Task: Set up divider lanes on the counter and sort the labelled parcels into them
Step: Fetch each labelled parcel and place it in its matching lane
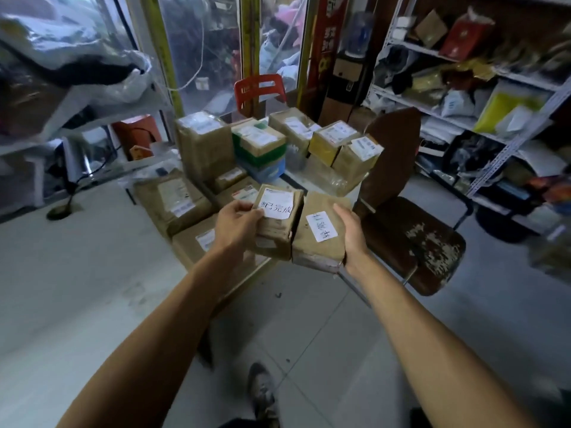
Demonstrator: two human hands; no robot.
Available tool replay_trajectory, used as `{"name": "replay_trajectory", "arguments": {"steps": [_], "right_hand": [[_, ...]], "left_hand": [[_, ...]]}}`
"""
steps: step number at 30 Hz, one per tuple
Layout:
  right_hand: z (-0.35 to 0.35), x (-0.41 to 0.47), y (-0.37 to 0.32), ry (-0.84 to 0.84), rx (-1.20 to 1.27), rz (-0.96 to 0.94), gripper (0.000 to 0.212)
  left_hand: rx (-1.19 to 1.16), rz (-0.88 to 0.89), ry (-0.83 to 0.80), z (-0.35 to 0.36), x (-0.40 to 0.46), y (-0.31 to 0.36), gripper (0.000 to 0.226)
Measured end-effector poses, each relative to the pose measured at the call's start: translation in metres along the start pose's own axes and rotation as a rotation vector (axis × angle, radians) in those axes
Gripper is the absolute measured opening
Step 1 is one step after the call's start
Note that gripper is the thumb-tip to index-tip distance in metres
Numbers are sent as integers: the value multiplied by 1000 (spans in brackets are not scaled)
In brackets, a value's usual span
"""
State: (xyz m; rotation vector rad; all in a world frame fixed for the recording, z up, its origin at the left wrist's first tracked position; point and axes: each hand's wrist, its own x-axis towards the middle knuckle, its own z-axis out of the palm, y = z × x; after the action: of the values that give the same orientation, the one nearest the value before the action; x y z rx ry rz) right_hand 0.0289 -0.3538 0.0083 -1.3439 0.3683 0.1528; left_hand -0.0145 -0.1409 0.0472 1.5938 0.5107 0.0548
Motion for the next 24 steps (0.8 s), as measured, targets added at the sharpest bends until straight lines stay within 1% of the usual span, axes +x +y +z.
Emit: {"name": "replay_trajectory", "arguments": {"steps": [1,2,3,4,5,6,8,12,13,15,18,21,24], "right_hand": [[-1,15,-11,11,-16,-2,64],[-4,32,-19,4,-34,-4,61],[-6,49,-28,-17,-58,-2,67],[-7,65,-35,-43,-76,2,78],[-8,78,-42,-65,-90,7,86],[-9,92,-47,-84,-90,5,89],[-6,116,-60,-103,-82,2,81],[1,177,-78,-194,-35,66,51],[5,193,-82,-202,-42,73,47],[15,223,-89,-230,-92,76,50],[29,262,-93,-330,-150,130,62],[37,293,-101,-424,-166,201,59],[42,318,-106,-488,-177,218,57]], "left_hand": [[-11,-15,16,10,14,5,3],[-19,-25,26,19,27,9,4],[-21,-36,25,28,39,12,3],[-24,-49,26,36,50,14,2],[-40,-71,33,43,60,17,4],[-77,-101,48,49,71,20,9],[-162,-144,89,61,93,31,15],[-290,-167,238,76,148,56,14],[-332,-166,276,79,164,64,14],[-418,-163,343,86,195,83,9],[-517,-166,443,98,241,110,8],[-602,-194,501,110,284,129,17],[-608,-214,606,122,318,142,13]]}}
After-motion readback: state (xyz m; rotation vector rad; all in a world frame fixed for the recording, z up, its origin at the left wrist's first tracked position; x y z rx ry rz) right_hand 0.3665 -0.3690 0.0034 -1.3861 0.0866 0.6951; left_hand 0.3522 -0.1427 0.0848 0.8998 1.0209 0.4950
